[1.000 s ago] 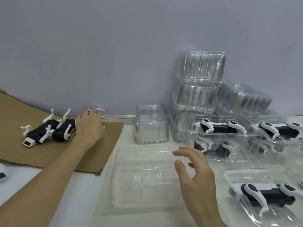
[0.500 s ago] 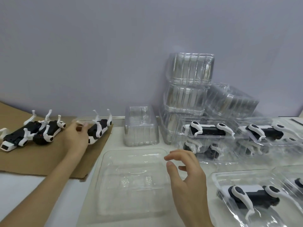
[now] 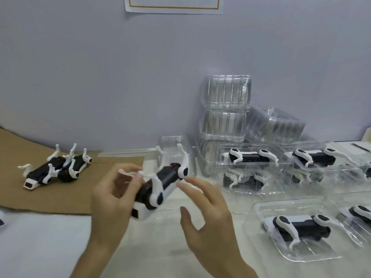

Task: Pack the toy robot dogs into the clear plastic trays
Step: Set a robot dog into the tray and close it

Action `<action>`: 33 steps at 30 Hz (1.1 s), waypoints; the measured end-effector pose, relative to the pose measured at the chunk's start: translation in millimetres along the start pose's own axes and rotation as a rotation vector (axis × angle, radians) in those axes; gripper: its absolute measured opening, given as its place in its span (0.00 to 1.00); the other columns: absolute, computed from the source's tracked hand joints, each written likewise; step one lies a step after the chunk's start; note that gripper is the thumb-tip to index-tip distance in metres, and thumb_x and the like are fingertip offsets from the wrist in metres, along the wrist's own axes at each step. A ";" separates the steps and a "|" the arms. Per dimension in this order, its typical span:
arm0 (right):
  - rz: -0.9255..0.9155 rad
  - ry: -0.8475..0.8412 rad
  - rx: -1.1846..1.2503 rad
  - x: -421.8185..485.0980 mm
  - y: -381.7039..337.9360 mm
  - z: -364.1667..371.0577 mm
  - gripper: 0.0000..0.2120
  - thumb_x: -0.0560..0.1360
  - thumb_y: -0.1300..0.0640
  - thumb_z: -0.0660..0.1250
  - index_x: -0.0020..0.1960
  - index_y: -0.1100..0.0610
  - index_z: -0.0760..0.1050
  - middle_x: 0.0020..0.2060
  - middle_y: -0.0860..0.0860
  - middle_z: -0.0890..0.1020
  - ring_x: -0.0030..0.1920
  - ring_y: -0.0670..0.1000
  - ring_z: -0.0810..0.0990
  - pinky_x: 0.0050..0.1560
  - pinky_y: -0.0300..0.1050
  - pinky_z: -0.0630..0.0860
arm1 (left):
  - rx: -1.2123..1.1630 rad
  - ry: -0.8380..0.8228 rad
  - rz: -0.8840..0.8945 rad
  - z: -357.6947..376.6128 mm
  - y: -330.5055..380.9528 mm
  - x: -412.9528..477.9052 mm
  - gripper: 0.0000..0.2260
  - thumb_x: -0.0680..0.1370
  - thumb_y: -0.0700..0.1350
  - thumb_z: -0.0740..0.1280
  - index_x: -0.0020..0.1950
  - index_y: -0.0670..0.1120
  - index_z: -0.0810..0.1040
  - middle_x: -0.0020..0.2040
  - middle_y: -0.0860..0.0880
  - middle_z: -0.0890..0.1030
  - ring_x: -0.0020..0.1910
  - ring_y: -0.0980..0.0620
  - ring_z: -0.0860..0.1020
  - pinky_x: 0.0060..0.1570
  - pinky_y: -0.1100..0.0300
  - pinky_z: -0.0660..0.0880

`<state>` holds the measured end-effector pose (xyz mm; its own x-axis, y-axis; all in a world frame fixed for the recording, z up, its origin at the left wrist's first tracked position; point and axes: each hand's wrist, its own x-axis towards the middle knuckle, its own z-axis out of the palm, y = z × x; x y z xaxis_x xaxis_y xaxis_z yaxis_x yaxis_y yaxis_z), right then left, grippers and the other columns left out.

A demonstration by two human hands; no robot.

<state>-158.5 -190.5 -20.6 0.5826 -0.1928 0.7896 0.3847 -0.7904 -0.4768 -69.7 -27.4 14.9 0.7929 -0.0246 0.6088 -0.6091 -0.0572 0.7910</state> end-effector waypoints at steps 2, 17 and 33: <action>-0.048 -0.008 -0.014 -0.5 -1.9 2.3 0.21 0.71 0.61 0.68 0.63 0.53 0.79 0.65 0.44 0.77 0.67 0.46 0.74 0.64 0.42 0.71 | 0.000 -0.074 0.026 7.0 5.4 -8.4 0.03 0.74 0.43 0.69 0.44 0.52 0.80 0.38 0.50 0.82 0.36 0.53 0.81 0.36 0.67 0.76; -0.141 0.135 0.007 5.2 0.7 -7.8 0.30 0.67 0.56 0.75 0.67 0.52 0.71 0.63 0.43 0.74 0.67 0.46 0.73 0.61 0.52 0.74 | -0.424 -0.280 -0.283 8.6 3.5 -18.9 0.20 0.66 0.41 0.71 0.58 0.51 0.77 0.43 0.48 0.84 0.39 0.50 0.82 0.34 0.59 0.78; 0.439 -0.324 0.625 16.1 -8.9 -23.8 0.15 0.63 0.47 0.73 0.48 0.51 0.80 0.38 0.46 0.80 0.39 0.46 0.77 0.40 0.40 0.72 | -0.263 -0.512 -0.146 0.1 -0.8 -14.8 0.24 0.69 0.70 0.71 0.56 0.55 0.82 0.48 0.52 0.81 0.48 0.55 0.80 0.46 0.69 0.75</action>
<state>-169.6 -200.4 5.6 0.9133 -0.1558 0.3763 0.3451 -0.1947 -0.9181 -80.9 -27.1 5.3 0.7355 -0.5169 0.4380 -0.4247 0.1519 0.8925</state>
